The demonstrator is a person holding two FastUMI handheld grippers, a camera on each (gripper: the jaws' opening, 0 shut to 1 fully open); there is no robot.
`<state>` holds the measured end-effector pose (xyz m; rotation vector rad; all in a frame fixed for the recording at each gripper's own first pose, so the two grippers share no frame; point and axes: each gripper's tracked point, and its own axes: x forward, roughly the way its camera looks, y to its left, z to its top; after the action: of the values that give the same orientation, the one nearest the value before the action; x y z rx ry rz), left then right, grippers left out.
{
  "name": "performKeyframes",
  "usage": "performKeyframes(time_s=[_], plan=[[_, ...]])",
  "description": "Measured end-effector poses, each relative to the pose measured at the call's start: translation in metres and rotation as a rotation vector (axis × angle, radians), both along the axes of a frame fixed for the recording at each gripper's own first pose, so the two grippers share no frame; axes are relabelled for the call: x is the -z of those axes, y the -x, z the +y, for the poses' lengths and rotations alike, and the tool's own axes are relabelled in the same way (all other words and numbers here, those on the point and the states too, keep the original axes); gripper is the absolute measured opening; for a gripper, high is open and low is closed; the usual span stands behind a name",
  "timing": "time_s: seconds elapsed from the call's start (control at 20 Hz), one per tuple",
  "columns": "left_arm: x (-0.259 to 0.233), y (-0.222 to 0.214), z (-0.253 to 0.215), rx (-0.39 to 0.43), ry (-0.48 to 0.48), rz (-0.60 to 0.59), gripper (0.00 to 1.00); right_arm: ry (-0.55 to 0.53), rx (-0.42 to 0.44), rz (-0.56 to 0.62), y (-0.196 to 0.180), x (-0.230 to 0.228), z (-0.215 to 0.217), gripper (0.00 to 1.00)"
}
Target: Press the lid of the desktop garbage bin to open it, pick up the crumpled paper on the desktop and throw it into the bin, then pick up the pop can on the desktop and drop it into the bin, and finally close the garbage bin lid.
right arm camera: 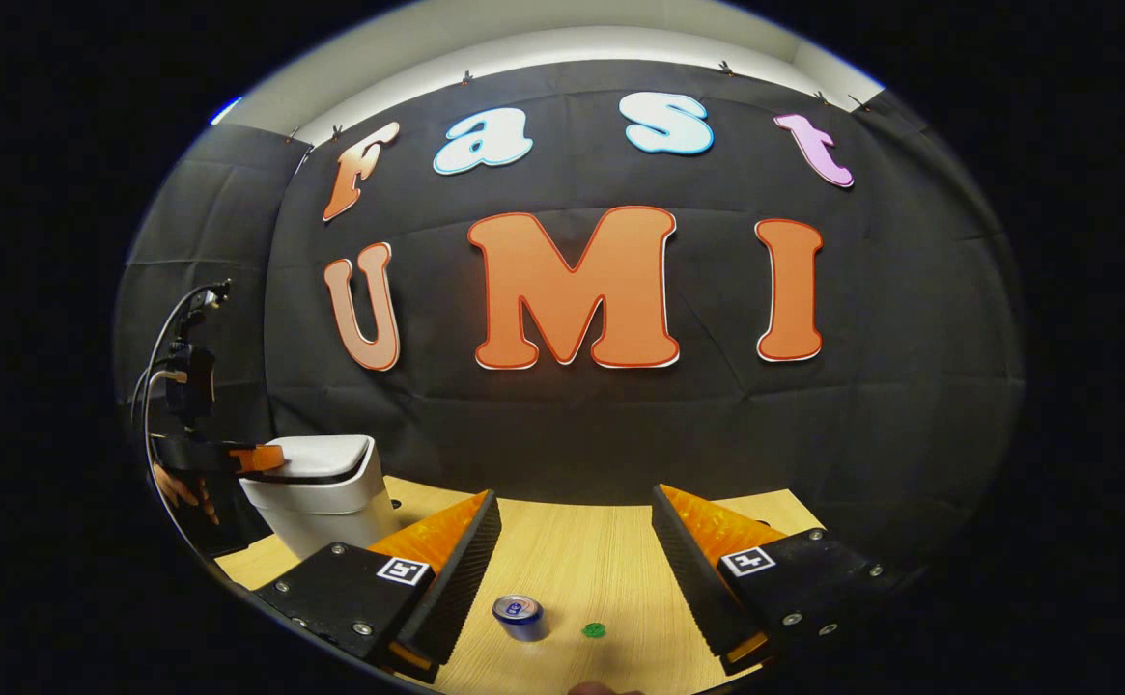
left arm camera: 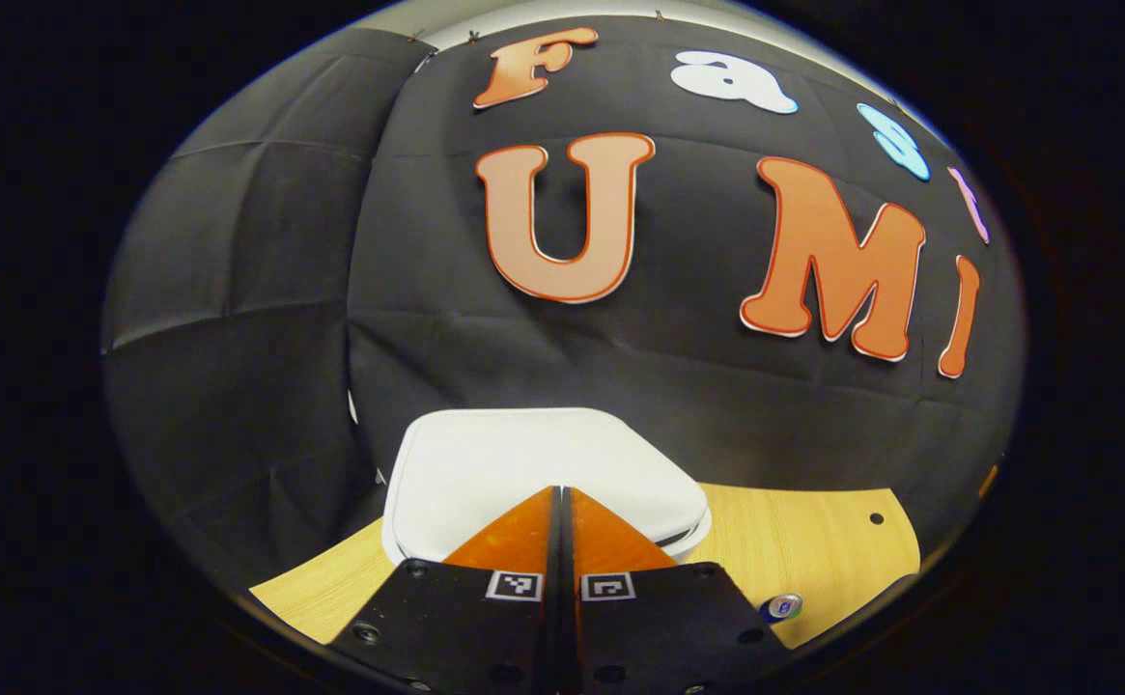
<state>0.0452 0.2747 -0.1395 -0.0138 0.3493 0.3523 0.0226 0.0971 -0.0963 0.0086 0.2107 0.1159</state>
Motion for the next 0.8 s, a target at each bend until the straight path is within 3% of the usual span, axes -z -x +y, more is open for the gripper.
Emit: performKeyframes(time_s=[0.1, 0.35, 0.4, 0.5, 0.65, 0.7, 0.75, 0.8], plan=[[-0.026, 0.000, -0.006, 0.004, -0.042, -0.066, 0.03, -0.001, 0.002, -0.001, 0.002, -0.001, -0.002, 0.94], [-0.076, 0.007, -0.042, 0.070, -0.142, -0.182, 0.30, -0.002, -0.004, -0.003, 0.007, -0.002, -0.003, 0.94], [-0.083, 0.009, -0.050, 0.083, -0.154, -0.198, 0.32, 0.000, -0.004, -0.006, 0.008, -0.002, -0.005, 0.94], [-0.095, 0.016, -0.068, 0.115, -0.160, -0.226, 0.37, 0.001, -0.007, -0.007, 0.009, -0.001, -0.005, 0.94], [-0.110, 0.024, -0.100, 0.172, -0.163, -0.265, 0.54, 0.004, -0.008, -0.003, 0.010, 0.003, -0.007, 0.94], [-0.116, 0.027, -0.108, 0.188, -0.161, -0.278, 0.59, 0.003, -0.009, -0.001, 0.010, 0.003, -0.007, 1.00], [-0.117, 0.033, -0.120, 0.207, -0.153, -0.290, 0.63, 0.002, -0.011, -0.001, 0.010, 0.005, -0.007, 0.94], [-0.121, 0.036, -0.129, 0.223, -0.142, -0.296, 0.65, 0.002, -0.012, -0.002, 0.011, 0.007, -0.008, 0.94]])
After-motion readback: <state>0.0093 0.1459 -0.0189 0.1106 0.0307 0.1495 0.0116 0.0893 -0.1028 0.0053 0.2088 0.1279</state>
